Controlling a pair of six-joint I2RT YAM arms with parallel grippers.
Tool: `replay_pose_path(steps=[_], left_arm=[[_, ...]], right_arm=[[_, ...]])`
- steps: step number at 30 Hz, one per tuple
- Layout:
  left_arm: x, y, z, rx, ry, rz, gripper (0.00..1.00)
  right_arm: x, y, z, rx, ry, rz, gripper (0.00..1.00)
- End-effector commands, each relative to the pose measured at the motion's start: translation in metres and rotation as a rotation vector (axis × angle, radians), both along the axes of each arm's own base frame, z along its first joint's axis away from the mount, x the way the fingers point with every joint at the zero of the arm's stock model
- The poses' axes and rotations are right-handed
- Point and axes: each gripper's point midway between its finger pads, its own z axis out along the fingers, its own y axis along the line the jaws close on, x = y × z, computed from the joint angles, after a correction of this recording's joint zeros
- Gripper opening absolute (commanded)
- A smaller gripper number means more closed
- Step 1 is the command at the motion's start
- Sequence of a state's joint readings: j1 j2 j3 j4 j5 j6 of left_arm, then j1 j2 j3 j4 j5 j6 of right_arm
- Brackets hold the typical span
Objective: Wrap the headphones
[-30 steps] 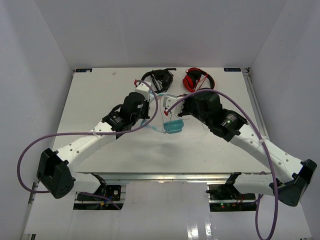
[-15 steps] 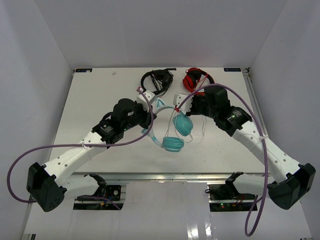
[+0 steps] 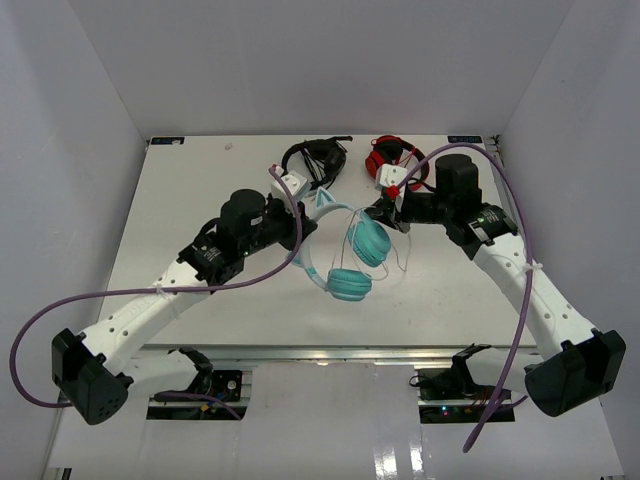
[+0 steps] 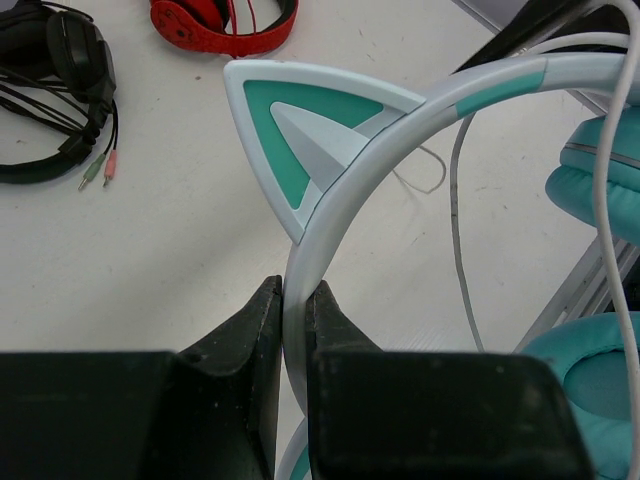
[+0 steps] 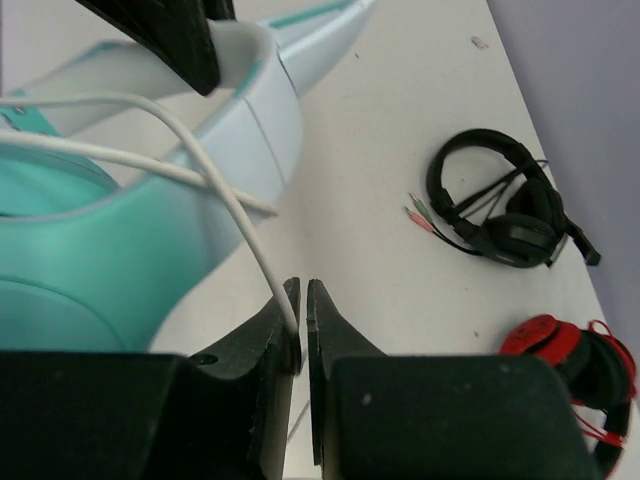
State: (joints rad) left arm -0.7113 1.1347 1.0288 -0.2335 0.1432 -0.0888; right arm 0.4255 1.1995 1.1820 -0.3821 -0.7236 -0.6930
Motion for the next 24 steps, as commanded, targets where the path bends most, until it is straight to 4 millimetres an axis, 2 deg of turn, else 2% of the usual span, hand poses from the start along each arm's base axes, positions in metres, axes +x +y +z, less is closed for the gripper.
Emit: replay_pose_path(steps=[1, 7, 11, 16, 19, 24], left_arm=[[0.003, -0.005, 0.018, -0.046, -0.006, 0.016, 0.0], [0.004, -0.009, -0.003, -0.013, 0.049, 0.007, 0.0], [0.007, -0.009, -0.011, -0.005, 0.073, 0.025, 0.0], [0.012, -0.005, -0.007, -0.023, 0.072, 0.075, 0.0], [0.015, 0.0, 0.006, -0.056, 0.049, 0.113, 0.0], [0.011, 0.002, 0.021, -0.091, 0.027, 0.111, 0.0]], right_arm=[[-0.016, 0.013, 0.045, 0.15, 0.023, 0.07, 0.12], [-0.012, 0.013, 0.076, 0.206, -0.024, 0.044, 0.09], [-0.016, 0.012, 0.081, 0.214, -0.041, 0.049, 0.09], [-0.02, 0.007, 0.07, 0.195, -0.059, 0.035, 0.08], [-0.017, 0.001, 0.051, 0.164, -0.063, -0.004, 0.08], [-0.008, -0.004, 0.035, 0.135, -0.062, -0.053, 0.08]])
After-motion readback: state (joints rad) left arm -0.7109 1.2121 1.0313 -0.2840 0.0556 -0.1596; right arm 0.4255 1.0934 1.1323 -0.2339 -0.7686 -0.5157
